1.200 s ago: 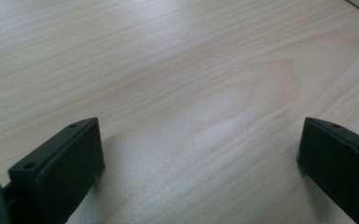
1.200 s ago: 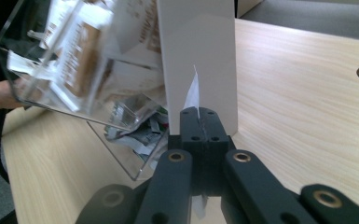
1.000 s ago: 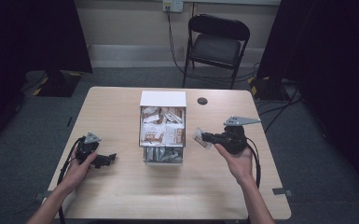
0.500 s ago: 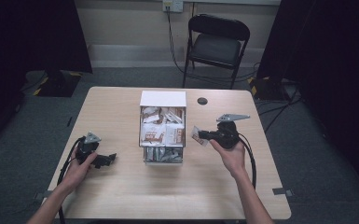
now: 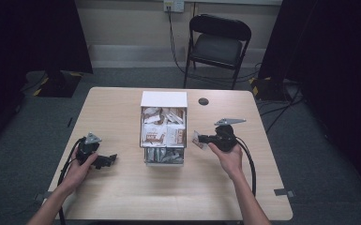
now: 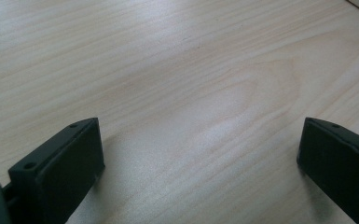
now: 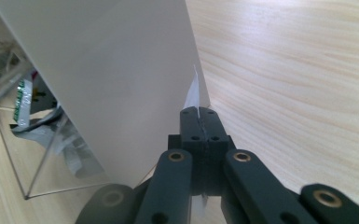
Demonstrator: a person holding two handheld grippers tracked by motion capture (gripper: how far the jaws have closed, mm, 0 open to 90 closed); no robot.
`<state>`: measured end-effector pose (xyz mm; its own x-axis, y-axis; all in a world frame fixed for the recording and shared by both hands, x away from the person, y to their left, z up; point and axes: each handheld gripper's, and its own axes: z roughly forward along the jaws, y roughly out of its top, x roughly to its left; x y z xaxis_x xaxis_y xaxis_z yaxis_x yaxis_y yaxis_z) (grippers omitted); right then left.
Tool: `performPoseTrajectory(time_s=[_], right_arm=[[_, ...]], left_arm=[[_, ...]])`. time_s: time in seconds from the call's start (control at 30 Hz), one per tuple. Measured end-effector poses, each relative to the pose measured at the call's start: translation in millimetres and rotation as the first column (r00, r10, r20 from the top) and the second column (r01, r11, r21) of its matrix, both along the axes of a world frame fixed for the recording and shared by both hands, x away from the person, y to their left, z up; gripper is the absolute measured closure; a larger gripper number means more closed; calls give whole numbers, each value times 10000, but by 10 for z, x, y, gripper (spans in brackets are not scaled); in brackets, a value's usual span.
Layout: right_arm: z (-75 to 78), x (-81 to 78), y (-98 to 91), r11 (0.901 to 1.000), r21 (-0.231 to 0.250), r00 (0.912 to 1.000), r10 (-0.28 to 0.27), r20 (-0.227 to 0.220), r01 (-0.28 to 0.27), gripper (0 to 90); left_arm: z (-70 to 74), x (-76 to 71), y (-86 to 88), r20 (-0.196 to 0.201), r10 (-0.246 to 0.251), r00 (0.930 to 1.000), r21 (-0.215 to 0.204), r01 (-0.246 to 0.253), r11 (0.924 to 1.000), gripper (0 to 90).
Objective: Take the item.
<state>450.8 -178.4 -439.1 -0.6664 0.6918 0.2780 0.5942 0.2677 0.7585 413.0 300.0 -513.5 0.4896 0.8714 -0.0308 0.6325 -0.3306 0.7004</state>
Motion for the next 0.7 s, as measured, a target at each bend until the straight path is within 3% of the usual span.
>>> performPoseTrajectory(time_s=[0.37,0.7], right_arm=[[-153,42,122,9995,-314,9998,79,-161,-85,900],[-372,139,163,9982,-569,9973,123,-725,-164,900]], left_arm=[[0,-1,0,-4,4,10000,2,-4,10000,0],[0,0,0,-6,4,10000,-3,-4,10000,0]])
